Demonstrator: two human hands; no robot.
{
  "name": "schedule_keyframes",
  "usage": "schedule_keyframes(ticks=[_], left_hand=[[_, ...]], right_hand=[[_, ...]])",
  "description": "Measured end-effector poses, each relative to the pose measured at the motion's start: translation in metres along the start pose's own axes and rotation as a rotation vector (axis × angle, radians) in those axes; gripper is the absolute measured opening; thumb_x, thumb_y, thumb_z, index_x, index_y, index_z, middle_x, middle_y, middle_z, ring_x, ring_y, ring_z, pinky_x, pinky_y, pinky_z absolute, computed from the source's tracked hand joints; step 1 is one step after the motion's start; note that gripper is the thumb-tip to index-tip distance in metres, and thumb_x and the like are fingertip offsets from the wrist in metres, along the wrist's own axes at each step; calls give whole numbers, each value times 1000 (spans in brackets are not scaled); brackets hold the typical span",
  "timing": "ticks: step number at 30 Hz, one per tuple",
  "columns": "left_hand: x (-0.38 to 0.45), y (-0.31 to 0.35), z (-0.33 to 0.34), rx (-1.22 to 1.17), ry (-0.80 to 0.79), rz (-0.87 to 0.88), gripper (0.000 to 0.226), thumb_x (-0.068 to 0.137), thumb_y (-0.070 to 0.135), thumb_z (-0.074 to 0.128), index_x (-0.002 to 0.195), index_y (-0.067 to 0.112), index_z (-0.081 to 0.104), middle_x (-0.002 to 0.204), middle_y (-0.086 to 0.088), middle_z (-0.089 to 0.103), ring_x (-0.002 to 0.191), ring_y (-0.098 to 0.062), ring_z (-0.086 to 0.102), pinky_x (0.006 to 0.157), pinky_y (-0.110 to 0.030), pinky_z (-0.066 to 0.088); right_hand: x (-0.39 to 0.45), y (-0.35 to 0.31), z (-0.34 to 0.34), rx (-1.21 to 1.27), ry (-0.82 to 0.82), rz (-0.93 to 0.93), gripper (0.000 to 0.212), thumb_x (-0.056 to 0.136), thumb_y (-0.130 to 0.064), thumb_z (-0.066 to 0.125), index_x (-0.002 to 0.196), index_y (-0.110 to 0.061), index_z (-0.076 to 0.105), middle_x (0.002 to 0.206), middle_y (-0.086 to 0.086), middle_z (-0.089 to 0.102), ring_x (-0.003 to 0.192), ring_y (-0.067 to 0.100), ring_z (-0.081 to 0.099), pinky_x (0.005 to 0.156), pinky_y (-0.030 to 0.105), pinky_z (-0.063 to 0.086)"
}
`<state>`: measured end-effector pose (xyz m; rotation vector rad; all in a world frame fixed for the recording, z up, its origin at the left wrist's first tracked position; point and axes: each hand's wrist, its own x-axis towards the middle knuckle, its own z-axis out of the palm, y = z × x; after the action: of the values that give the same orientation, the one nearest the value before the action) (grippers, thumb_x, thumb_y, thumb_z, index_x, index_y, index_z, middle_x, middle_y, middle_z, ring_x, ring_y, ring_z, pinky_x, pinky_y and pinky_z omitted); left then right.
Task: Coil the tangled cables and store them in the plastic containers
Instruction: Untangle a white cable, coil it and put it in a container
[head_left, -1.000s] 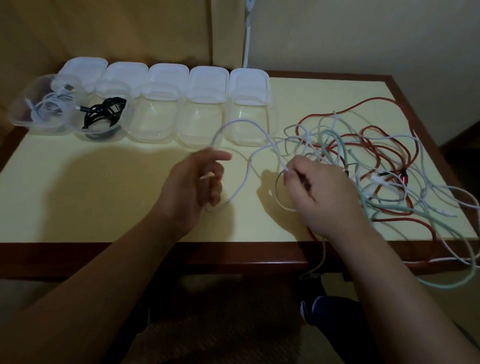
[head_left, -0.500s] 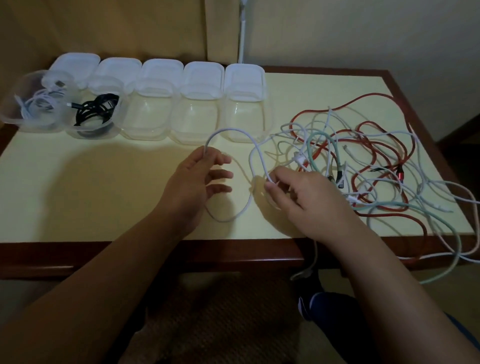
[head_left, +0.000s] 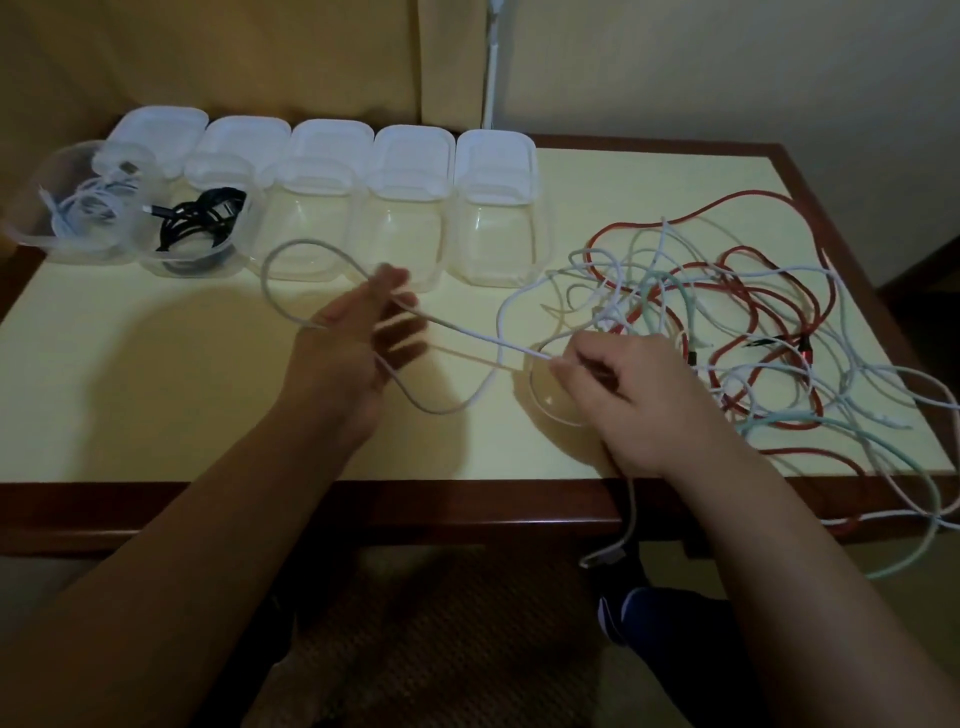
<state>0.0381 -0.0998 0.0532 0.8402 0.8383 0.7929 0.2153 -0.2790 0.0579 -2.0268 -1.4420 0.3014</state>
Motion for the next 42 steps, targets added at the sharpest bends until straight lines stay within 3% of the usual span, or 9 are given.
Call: schedule_keyframes(ticks=[5,8,17,23,26,29,32,35,42], left_hand=[[17,15,-19,-274,127,-39,18,100,31,63,93,15,69,63,6,59,58,-7,65,62,-22,57],[30,28,-37,-325,192,16,21,104,33,57,94,15,61,52,9,38,42,-2,39,46,-15,41],[17,16,-25,227,-77,220,25,105,26,56,83,16,65,55,2,22,44,-11,17,44,-21,19],[-14,-1,-7,752,-493,298,33,75,42,83,101,20,79,63,-4,37,54,-12,31,53,-22,28],[-26,-17,4,926,-599,335,25,84,43,78,85,18,79,55,-9,41,54,-12,34,55,-27,27],[-18,-14,4,785,-536,288,32,97,36,68,71,17,70,48,-1,40,46,-11,33,49,-22,27],[-7,-7,-1,486,-435,115,38,98,37,64,68,15,61,55,-22,23,53,-26,13,50,-31,14],[-3,-8,-3,409,-364,67,40,101,34,61,66,16,58,60,-19,17,55,-26,8,46,-28,13],[11,-11,-15,795,-111,250,33,95,37,69,69,16,70,52,-4,39,44,-13,33,49,-26,29]], right_hand=[[-2,7,-6,-38,40,38,32,98,-45,56,72,-25,55,58,-1,53,60,14,54,58,36,44],[-1,17,-14,-36,147,86,32,96,-40,57,74,-17,61,60,-1,57,60,17,55,59,40,49],[1,6,1,39,-116,27,47,93,-65,53,79,-23,69,65,1,64,64,17,61,65,39,51],[4,-17,4,430,32,32,33,100,-23,51,73,-15,67,53,-4,43,51,10,39,54,30,30],[5,-23,8,537,12,54,30,101,-18,49,77,-12,65,52,-10,40,50,10,36,53,25,28],[7,-20,5,609,9,93,29,102,-23,51,81,-9,64,55,-1,37,51,17,34,51,29,27],[7,-10,-2,648,-39,136,26,97,-20,51,79,-9,65,61,21,38,55,31,34,53,41,28],[6,-7,0,614,-102,149,19,95,-15,55,88,-10,72,63,10,59,58,24,52,59,36,39],[12,-11,21,447,-91,220,14,102,-16,65,104,-16,79,79,-4,76,59,16,67,60,27,54]])
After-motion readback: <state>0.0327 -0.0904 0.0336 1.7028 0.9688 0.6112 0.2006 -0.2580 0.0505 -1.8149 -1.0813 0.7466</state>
